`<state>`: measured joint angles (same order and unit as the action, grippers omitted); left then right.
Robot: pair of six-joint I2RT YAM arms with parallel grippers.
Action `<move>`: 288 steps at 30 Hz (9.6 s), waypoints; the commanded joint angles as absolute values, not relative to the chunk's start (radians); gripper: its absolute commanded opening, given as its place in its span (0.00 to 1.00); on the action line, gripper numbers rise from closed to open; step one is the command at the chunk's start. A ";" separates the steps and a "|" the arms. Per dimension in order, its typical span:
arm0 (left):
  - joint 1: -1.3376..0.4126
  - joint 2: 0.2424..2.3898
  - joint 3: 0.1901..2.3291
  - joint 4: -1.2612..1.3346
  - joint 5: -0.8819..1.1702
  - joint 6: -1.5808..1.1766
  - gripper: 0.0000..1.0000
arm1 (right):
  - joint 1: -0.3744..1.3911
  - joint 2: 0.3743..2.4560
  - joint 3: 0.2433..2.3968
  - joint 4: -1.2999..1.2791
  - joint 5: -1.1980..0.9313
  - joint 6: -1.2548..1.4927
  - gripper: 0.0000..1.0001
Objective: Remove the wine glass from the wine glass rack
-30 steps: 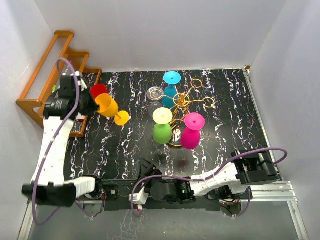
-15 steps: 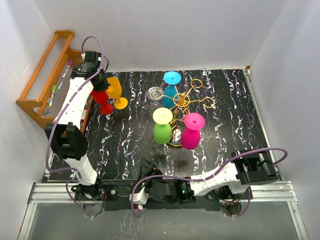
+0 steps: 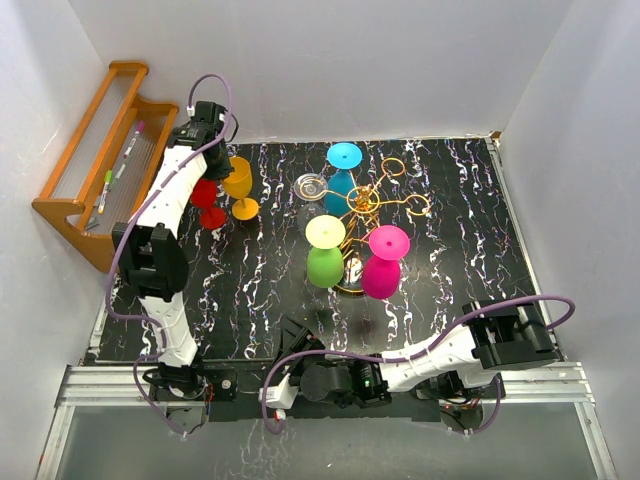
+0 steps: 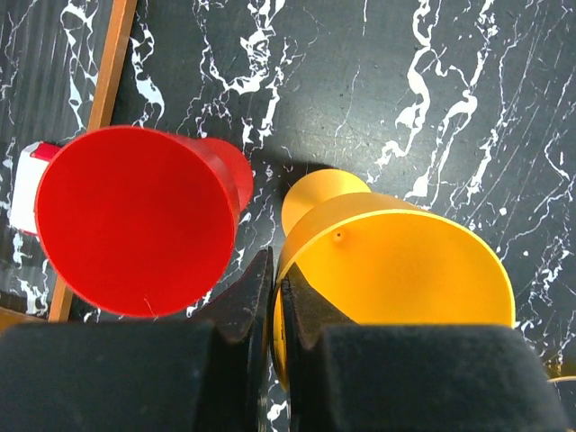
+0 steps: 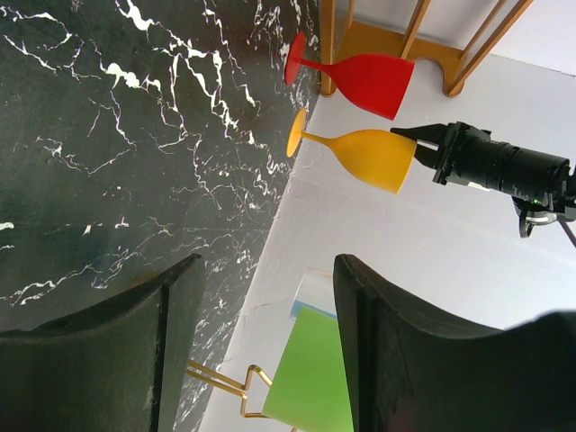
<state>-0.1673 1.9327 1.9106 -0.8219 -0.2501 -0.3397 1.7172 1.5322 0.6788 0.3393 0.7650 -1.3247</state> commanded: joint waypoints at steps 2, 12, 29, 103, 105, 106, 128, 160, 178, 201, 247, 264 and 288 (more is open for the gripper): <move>-0.166 1.944 1.973 -0.831 -0.281 -0.327 0.01 | 2.096 1.494 0.712 0.367 0.778 -1.300 0.61; -0.164 1.950 1.987 -0.841 -0.282 -0.319 0.16 | 2.090 1.487 0.709 0.367 0.772 -1.299 0.61; -0.165 1.636 1.893 -0.777 -0.295 -0.323 0.27 | 2.072 1.509 0.774 0.370 0.774 -1.298 0.60; -0.160 0.732 0.758 -0.312 -0.224 -0.370 0.50 | 0.207 1.818 2.004 -0.666 -0.712 0.344 0.58; -0.159 0.732 0.759 -0.313 -0.225 -0.368 0.50 | 0.223 1.823 2.011 -0.676 -0.676 0.336 0.57; -0.159 0.733 0.759 -0.314 -0.224 -0.369 0.50 | 0.228 1.824 2.010 -0.679 -0.657 0.337 0.57; -0.159 0.771 0.766 -0.319 -0.203 -0.357 0.50 | 0.239 1.784 1.984 -0.668 -0.694 0.334 0.24; -0.158 0.770 0.769 -0.323 -0.210 -0.356 0.50 | 0.229 1.653 1.839 -0.456 -0.824 0.525 0.08; -0.158 0.770 0.770 -0.328 -0.211 -0.356 0.50 | 0.206 1.588 1.754 -0.456 -0.822 0.523 0.08; -0.159 0.774 0.771 -0.332 -0.213 -0.356 0.51 | 0.183 1.554 1.688 -0.454 -0.793 0.518 0.08; -0.159 0.898 1.555 -0.954 -0.057 -0.557 0.63 | 1.753 1.179 0.906 0.171 0.568 -1.132 0.08; -0.160 0.840 1.383 -1.022 0.466 -0.611 0.68 | 1.922 1.296 0.584 0.424 0.667 -1.439 0.08; -0.163 0.758 1.094 -0.965 0.582 -0.613 0.62 | 1.962 1.445 0.584 0.633 0.678 -1.606 0.08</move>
<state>-0.1619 0.7765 1.1309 -0.9760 0.5652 -0.6205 1.7138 1.4338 0.5720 0.4889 0.6567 -1.5486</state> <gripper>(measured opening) 0.630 0.086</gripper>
